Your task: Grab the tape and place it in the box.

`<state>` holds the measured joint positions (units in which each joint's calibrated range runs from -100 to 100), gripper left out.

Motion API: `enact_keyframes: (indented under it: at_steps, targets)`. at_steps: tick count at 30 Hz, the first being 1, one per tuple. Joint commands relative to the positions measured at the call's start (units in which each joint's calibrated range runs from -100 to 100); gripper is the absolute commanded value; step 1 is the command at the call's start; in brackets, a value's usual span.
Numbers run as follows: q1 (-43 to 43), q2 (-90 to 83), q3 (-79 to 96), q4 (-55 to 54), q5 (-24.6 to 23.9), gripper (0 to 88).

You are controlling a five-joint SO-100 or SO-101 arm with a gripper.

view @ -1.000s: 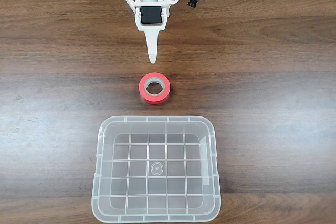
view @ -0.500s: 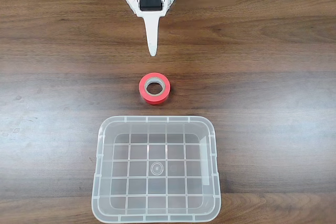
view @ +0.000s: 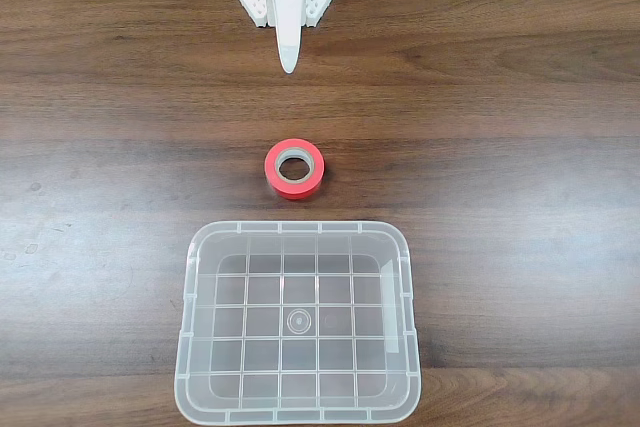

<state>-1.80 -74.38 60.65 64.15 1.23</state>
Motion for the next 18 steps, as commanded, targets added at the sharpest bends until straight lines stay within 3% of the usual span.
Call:
enact_keyframes:
  at_steps: [1,5,12,18]
  targets:
    - [0.34,18.55,-20.66,3.31,4.47,1.3]
    - [0.12,30.13,-28.46,6.22,3.78,1.3]
    - [2.53,47.91,-29.77,5.88,-2.23,1.3]
    - [2.53,58.45,-28.89,2.46,-2.65,1.7]
